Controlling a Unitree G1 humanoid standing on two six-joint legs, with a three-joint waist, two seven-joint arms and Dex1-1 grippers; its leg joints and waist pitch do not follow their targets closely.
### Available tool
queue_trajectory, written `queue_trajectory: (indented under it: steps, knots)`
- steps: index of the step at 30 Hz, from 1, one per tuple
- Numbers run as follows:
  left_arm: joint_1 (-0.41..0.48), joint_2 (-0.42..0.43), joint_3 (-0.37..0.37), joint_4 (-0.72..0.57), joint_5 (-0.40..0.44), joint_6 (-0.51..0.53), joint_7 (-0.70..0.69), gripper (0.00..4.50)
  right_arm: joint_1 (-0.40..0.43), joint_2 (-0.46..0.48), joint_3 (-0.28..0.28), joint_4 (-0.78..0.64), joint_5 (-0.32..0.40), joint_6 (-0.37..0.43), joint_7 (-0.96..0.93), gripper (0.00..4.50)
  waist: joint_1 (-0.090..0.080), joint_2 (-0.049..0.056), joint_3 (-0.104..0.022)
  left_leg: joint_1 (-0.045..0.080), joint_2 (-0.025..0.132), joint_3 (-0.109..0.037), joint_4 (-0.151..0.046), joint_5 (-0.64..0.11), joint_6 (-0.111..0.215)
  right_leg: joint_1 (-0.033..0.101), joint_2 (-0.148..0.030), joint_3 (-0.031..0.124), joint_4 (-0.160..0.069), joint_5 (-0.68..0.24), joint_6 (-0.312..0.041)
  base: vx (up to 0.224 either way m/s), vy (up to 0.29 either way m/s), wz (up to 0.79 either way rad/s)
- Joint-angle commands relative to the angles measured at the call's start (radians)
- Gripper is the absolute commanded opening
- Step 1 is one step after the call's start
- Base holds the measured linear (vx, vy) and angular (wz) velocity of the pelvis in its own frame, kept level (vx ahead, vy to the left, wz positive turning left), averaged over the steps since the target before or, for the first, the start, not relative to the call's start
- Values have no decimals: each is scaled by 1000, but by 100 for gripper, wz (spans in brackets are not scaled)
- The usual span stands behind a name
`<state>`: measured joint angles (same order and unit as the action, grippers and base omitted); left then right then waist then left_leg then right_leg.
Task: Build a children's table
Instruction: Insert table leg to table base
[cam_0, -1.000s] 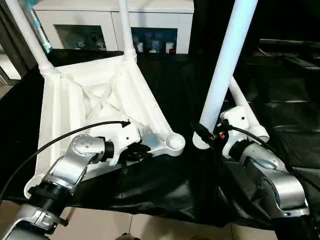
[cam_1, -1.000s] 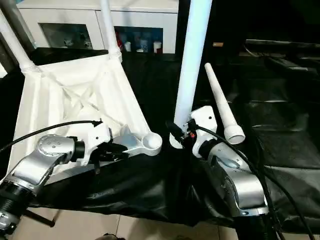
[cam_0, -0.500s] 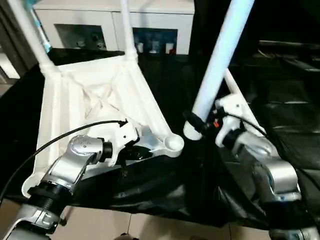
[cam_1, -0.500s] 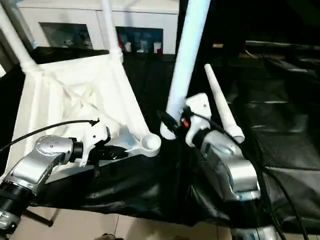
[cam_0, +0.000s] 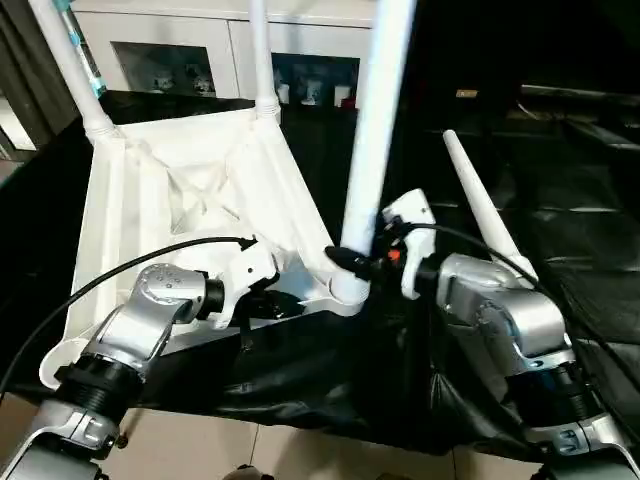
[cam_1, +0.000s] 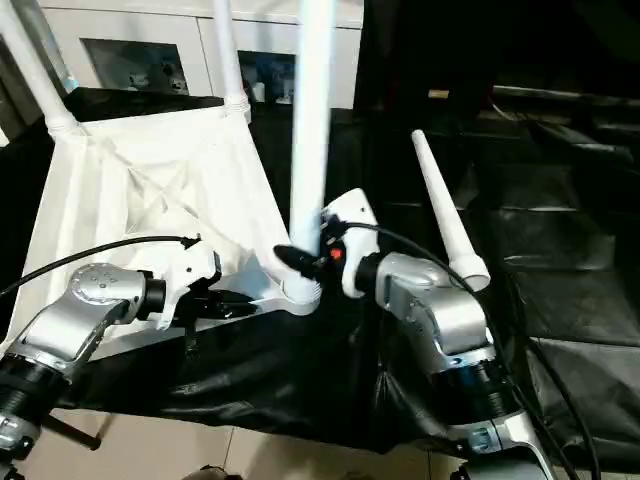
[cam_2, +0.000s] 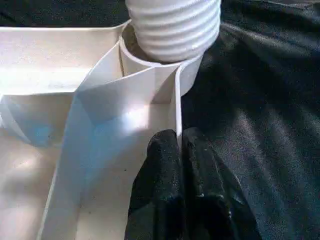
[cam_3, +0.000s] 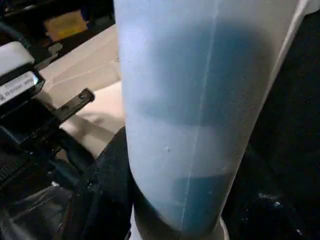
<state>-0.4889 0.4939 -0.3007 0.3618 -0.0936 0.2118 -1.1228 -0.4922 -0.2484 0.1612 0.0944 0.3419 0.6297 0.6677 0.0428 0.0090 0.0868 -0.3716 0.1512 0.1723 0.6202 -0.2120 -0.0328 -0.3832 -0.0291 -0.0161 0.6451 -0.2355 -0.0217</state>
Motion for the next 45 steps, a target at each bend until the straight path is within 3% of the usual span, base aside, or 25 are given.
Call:
queue_trajectory:
  steps: [1, 8, 18, 24, 26, 28, 30, 31, 34, 37, 41, 42, 45]
  knots:
    - [-4, 7, -14, -15, 3, 3, -27, 0, -21, -3, 4, 20, -13, -1, 17, 187, 0, 3, -69, 15, 79, -29, -79, -61, 15, 46, -116, 56, -72, 18, -266, 0, 0, 0]
    - [1, 18, -9, -14, 0, -3, -44, 0, -28, 9, 16, 68, -40, -35, 0, 187, 5, 2, -74, 14, 79, -27, -77, -37, 19, 45, -116, 55, -67, 70, -272, 0, 0, 0]
    - [1, 15, -1, -17, -1, -1, -45, 0, -30, 63, -60, 171, 13, -62, 0, 187, 4, 4, -70, 16, 81, -29, -82, -95, -6, 44, -117, 56, -76, -22, -267, 0, 0, 0]
    - [10, 6, 16, -27, -10, 11, -20, 0, 56, 101, -131, 191, 62, -109, -17, 187, 11, 17, -76, 14, 81, -30, -80, -82, -4, 46, -118, 55, -70, 52, -278, 0, 0, 0]
    - [10, 2, 19, -22, -7, 8, -12, 0, 73, 106, -131, 197, 57, -125, -15, 187, 12, 14, -75, 16, 81, -29, -82, -94, -5, 45, -117, 54, -73, 40, -282, 0, 0, 0]
    - [6, -2, 25, -16, -5, 5, -5, 0, 114, 122, -149, 204, 60, -162, -29, 187, 14, 26, -75, 17, 83, -30, -82, -114, -14, 43, -118, 55, -74, 30, -281, 0, 0, 0]
    - [4, -4, 27, -12, -4, 5, -2, 0, 133, 126, -154, 205, 59, -178, -33, 187, 16, 22, -76, 18, 83, -31, -84, -123, -16, 44, -117, 54, -74, 32, -282, 0, 0, 0]
    - [3, -4, 29, -11, -3, 4, -1, 0, 145, 129, -155, 203, 56, -187, -36, 187, 18, 31, -75, 18, 83, -32, -84, -131, -21, 43, -118, 54, -74, 21, -280, 0, 0, 0]
    - [-8, -5, 32, 4, 3, -1, 7, 0, 205, 118, -104, 166, -8, -255, -48, 187, 17, 26, -73, 17, 82, -32, -87, -147, -26, 43, -117, 55, -78, 4, -273, 0, 0, 0]
    - [-11, -3, 33, 4, 4, -2, 8, 0, 222, 110, -67, 122, -46, -278, -66, 187, 15, 28, -69, 17, 82, -34, -92, -170, -30, 41, -116, 55, -83, -39, -259, 0, 0, 0]
    - [-15, -3, 31, 5, 9, -4, 9, 0, 196, 95, -27, 101, -87, -279, -62, 187, 13, 25, -64, 18, 82, -34, -94, -183, -28, 37, -116, 59, -87, -96, -246, 0, 0, 0]
    - [-15, -5, 30, 5, 10, -4, 10, 0, 187, 88, -12, 101, -100, -282, -57, 187, 11, 19, -63, 17, 82, -33, -95, -180, -25, 37, -115, 59, -89, -95, -244, 0, 0, 0]
    - [-10, -9, 27, 1, 12, -5, 14, 0, 161, 72, 20, 109, -120, -284, -34, 187, 10, 14, -60, 15, 82, -33, -95, -179, -17, 35, -117, 60, -90, -119, -238, 0, 0, 0]
